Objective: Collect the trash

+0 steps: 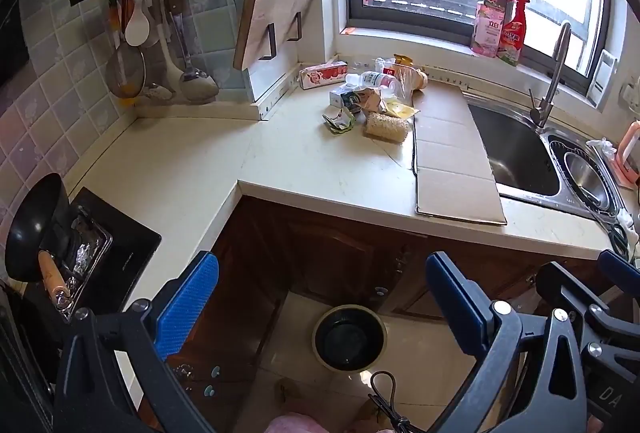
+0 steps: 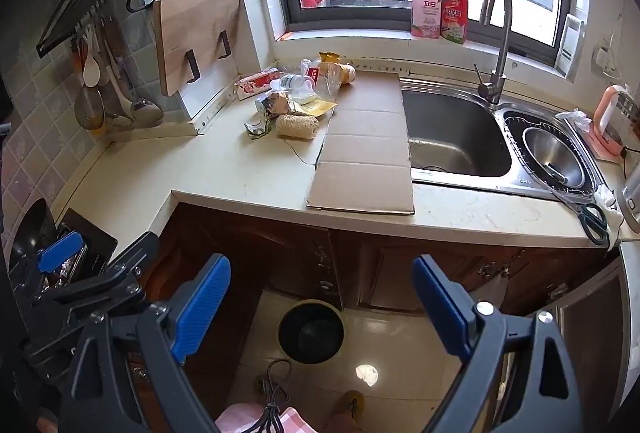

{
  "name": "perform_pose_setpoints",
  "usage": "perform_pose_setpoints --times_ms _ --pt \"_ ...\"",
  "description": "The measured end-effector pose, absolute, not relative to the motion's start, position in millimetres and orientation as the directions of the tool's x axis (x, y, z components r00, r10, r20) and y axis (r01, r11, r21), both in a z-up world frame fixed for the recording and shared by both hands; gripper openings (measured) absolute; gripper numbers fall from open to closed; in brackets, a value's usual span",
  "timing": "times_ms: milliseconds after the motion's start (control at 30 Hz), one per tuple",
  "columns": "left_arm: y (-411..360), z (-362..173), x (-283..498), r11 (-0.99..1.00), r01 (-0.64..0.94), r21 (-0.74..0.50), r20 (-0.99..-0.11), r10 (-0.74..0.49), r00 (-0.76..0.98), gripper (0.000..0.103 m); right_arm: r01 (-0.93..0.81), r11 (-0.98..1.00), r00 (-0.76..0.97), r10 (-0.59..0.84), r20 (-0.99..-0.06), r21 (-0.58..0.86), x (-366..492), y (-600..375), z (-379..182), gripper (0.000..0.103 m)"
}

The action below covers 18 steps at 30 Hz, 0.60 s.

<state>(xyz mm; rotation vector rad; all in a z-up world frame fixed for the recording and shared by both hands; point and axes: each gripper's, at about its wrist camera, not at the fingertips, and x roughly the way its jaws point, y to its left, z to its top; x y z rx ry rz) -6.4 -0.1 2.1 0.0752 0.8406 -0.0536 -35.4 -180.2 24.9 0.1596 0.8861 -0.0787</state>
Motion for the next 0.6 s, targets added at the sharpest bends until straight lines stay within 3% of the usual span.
perform_pose_setpoints --times_ms 600 --pt "3.5 3.8 -9.8 0.999 0.036 0.02 -0.747 -0.009 0.665 0.102 0.118 0.988 0.625 0.005 -0.781 0.1 -34.5 -182.8 19.5 0.093"
